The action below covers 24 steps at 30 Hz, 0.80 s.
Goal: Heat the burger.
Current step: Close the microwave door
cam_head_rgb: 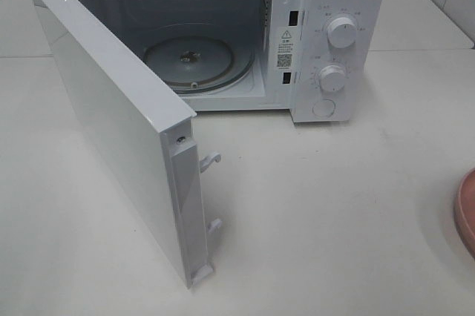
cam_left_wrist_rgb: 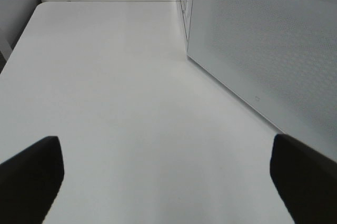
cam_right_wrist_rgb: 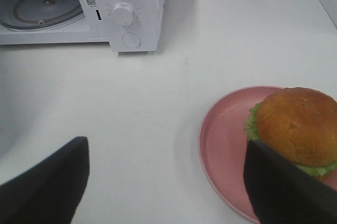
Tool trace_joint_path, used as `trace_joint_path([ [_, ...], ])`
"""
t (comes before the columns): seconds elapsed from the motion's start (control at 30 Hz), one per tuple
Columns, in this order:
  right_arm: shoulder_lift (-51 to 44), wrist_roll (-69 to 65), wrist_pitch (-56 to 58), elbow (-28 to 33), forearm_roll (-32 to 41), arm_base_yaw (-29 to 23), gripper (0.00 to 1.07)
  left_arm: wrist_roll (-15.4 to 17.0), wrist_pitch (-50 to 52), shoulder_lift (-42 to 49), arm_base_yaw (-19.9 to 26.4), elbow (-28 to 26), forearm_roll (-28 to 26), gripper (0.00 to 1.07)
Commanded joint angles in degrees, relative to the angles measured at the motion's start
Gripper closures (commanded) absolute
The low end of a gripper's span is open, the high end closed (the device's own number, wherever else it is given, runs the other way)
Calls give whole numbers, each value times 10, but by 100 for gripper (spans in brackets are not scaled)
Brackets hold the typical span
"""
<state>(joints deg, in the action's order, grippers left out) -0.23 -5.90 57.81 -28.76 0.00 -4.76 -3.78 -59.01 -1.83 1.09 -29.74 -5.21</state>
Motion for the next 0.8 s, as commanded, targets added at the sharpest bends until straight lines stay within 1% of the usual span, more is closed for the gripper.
trace_joint_path([
  [0.03, -16, 7, -5, 2, 0, 3, 31, 4, 47, -32, -1, -19, -6, 12],
  [0.07, -16, 7, -5, 2, 0, 3, 31, 4, 57, -40, -1, -20, -6, 15],
  [0.1, -16, 7, -5, 2, 0, 3, 31, 4, 57, -40, -1, -20, -6, 15],
  [0.17, -16, 7, -5, 2, 0, 3, 31, 4, 87, -70, -1, -20, -4, 23],
  [0.2, -16, 7, -5, 2, 0, 3, 31, 4, 87, -70, -1, -20, -4, 23],
  [0.23, -16, 7, -5, 2, 0, 3, 31, 4, 111, -89, -1, -20, -3, 31],
  [0.27, -16, 7, -5, 2, 0, 3, 31, 4, 124, -100, -1, -20, -3, 35],
  [0.3, -16, 7, -5, 2, 0, 3, 31, 4, 124, -100, -1, -20, -3, 35],
  [0.33, -16, 7, -5, 2, 0, 3, 31, 4, 150, -120, -1, -20, -3, 43],
  [0.37, -16, 7, -5, 2, 0, 3, 31, 4, 162, -131, -1, -20, -3, 48],
  [0.4, -16, 7, -5, 2, 0, 3, 31, 4, 162, -131, -1, -20, -3, 48],
  [0.43, -16, 7, -5, 2, 0, 3, 31, 4, 183, -148, -1, -20, -3, 55],
  [0.47, -16, 7, -5, 2, 0, 3, 31, 4, 183, -148, -1, -20, -3, 55],
  [0.5, -16, 7, -5, 2, 0, 3, 31, 4, 204, -167, -1, -20, -3, 62],
  [0.53, -16, 7, -5, 2, 0, 3, 31, 4, 217, -175, -1, -20, -3, 65],
  [0.57, -16, 7, -5, 2, 0, 3, 31, 4, 217, -175, -1, -20, -3, 65],
  [0.6, -16, 7, -5, 2, 0, 3, 31, 4, 244, -190, -1, -20, -3, 71],
  [0.63, -16, 7, -5, 2, 0, 3, 31, 4, 254, -197, -1, -20, -3, 74],
  [0.67, -16, 7, -5, 2, 0, 3, 31, 4, 254, -197, -1, -20, -3, 74],
  [0.7, -16, 7, -5, 2, 0, 3, 31, 4, 279, -210, -1, -20, -3, 82],
  [0.73, -16, 7, -5, 2, 0, 3, 31, 4, 289, -217, -1, -20, -3, 85],
  [0.77, -16, 7, -5, 2, 0, 3, 31, 4, 289, -217, -1, -20, -3, 85],
  [0.8, -16, 7, -5, 2, 0, 3, 31, 4, 311, -233, -1, -20, -3, 94],
])
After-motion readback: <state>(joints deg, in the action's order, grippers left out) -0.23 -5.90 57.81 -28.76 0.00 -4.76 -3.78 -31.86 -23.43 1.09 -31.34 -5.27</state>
